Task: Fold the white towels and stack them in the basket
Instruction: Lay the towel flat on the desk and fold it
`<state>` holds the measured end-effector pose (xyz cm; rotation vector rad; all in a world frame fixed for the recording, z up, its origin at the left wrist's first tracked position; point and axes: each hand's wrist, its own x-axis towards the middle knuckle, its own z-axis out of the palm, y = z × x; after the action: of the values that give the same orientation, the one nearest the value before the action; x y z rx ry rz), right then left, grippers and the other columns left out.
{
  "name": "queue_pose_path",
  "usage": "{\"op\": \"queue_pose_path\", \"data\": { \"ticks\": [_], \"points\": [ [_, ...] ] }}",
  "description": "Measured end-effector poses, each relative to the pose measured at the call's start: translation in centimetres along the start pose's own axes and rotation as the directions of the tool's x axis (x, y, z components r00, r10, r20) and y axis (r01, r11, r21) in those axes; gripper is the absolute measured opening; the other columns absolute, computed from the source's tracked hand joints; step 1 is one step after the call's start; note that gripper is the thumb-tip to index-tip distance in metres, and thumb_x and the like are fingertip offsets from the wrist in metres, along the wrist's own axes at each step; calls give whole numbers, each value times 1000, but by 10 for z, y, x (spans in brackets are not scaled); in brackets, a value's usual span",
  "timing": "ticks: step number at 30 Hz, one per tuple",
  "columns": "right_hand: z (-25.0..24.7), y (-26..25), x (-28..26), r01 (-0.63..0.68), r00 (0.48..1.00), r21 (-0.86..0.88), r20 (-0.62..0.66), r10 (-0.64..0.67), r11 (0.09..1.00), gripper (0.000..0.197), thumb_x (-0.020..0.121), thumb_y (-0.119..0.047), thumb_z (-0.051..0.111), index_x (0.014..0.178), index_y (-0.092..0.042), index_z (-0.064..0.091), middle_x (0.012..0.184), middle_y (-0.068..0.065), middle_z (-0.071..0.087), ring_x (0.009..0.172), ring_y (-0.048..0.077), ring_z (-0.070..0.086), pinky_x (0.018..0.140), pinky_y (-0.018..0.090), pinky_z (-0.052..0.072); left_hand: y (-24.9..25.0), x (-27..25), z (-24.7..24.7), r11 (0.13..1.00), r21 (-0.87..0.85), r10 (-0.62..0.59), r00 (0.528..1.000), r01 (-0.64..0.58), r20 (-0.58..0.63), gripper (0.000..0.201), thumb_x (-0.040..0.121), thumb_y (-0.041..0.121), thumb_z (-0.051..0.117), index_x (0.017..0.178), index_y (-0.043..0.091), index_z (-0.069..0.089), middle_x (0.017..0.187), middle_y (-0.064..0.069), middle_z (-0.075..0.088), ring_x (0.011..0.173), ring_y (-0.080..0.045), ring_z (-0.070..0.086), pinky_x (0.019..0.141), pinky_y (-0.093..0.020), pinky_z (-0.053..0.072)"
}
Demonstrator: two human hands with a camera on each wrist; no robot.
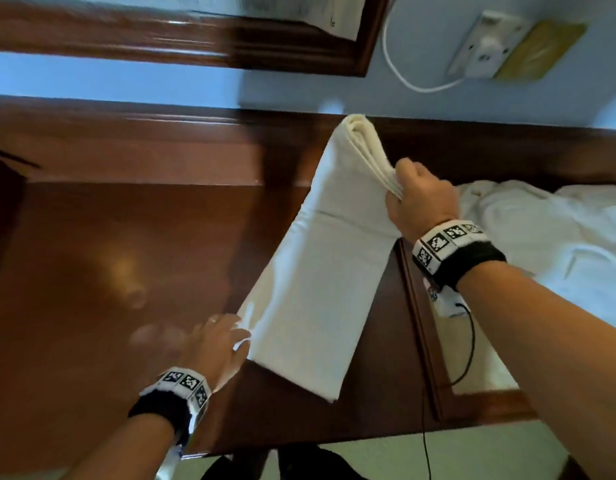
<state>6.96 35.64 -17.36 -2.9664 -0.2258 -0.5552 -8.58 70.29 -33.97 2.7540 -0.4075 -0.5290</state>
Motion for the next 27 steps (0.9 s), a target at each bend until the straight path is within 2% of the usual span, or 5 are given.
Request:
{"op": "queue_pose_path", "data": {
  "ticks": [8,11,15,21,27],
  "points": [
    [73,-106,-173,303,890,169,300,-342,938,59,60,-23,83,101,-17,42,88,9,63,57,31,59,41,32,40,-10,-13,-45,960,-200,-243,940,197,-239,49,86,40,60,133,25,60,127,-2,58,118,-34,54,97,-51,46],
    [96,-128,-229,223,829,137,493,-262,965,67,50,-18,86,102,-16,44,103,11,63,79,33,63,48,35,50,-15,-14,-33,998,14,68,978,-66,-196,60,78,47,51,130,18,61,125,-8,59,110,-36,58,85,-49,49],
    [94,-122,-258,100,831,134,534,-157,986,57,59,-11,79,111,-11,55,130,19,58,118,40,58,82,46,58,-4,0,-14,837,331,450,892,-436,35,66,66,44,71,125,16,56,123,-13,59,107,-36,59,80,-45,51],
    [73,-104,-254,-55,878,9,476,45,998,37,57,-2,78,90,-8,61,90,13,61,77,35,62,42,33,44,12,22,-18,740,430,499,851,-517,163,49,67,39,78,107,17,61,107,-12,60,88,-35,58,69,-44,46],
    [60,-107,-256,-155,950,30,279,141,987,26,70,-18,69,95,-12,64,91,7,60,81,29,57,46,29,41,5,19,-38,777,326,580,814,-538,-40,26,80,30,57,95,11,67,91,-10,60,73,-32,55,58,-38,44]
  ]
}}
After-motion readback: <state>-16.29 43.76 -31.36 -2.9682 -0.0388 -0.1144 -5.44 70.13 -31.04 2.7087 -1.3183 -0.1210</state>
